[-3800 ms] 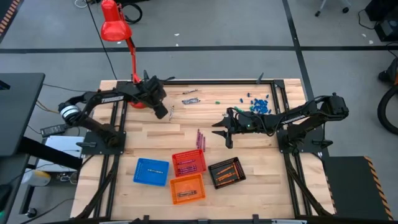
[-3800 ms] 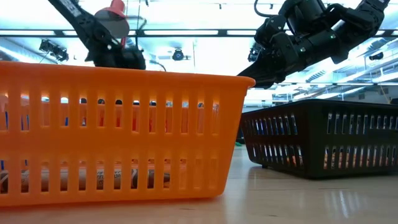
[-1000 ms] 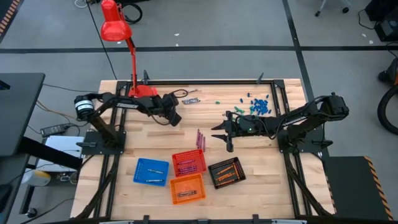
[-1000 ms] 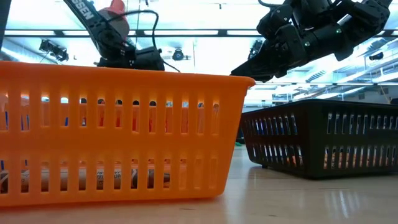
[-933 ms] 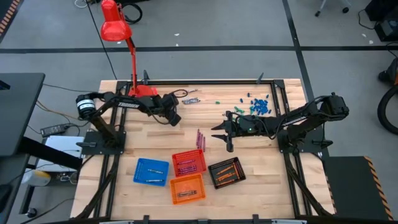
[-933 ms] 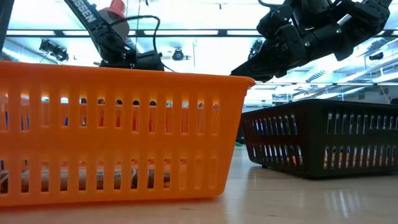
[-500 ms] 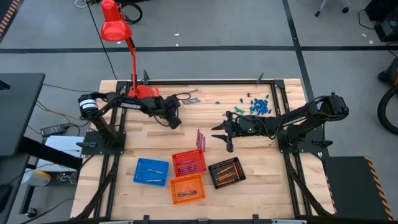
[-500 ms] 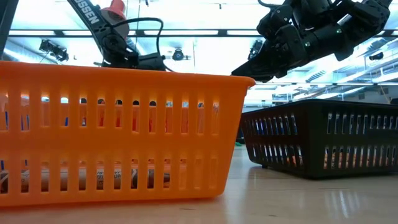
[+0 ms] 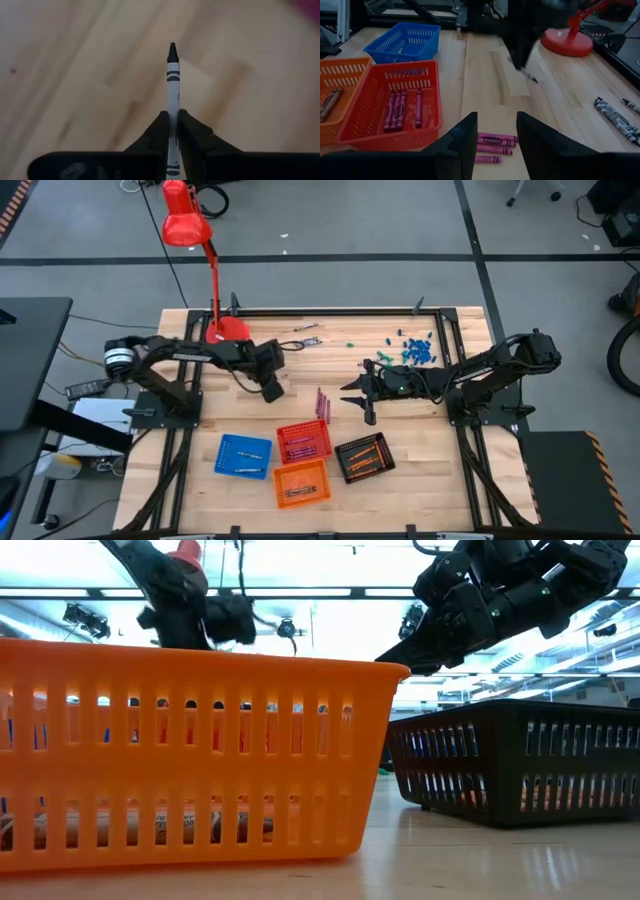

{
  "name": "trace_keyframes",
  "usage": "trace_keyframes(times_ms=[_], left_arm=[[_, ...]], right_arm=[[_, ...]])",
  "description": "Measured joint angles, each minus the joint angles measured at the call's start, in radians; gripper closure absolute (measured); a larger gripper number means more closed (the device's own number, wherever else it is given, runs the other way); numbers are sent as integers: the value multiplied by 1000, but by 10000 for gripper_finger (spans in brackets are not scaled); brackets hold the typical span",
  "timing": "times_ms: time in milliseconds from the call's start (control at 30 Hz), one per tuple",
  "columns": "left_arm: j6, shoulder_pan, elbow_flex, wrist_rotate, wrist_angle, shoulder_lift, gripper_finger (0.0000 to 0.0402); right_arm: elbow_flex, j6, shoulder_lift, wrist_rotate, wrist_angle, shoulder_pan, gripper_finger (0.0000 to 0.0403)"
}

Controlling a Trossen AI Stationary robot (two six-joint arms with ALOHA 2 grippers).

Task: Sort crayons
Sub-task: Put the black crayon into the blue bin

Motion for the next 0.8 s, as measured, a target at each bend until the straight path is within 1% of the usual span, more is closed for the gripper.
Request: trace_keyframes(times_ms=[167, 367, 533, 667, 800], left_arm=[[-9, -69, 2, 211, -55, -116, 366], [-27, -209, 3, 373, -133, -237, 364], [-96, -372, 3, 376, -208, -254, 363], [-166, -500, 4, 369, -208, -245, 363], [-249, -595, 4, 337, -207, -242, 363]], right_arm=[[0, 0, 0, 0, -5, 7, 262], [0, 0, 0, 0, 3, 15, 262], [0, 0, 0, 1, 2, 15, 262], [0, 6, 0, 1, -4, 15, 262], [0, 8, 0, 1, 1, 15, 262]])
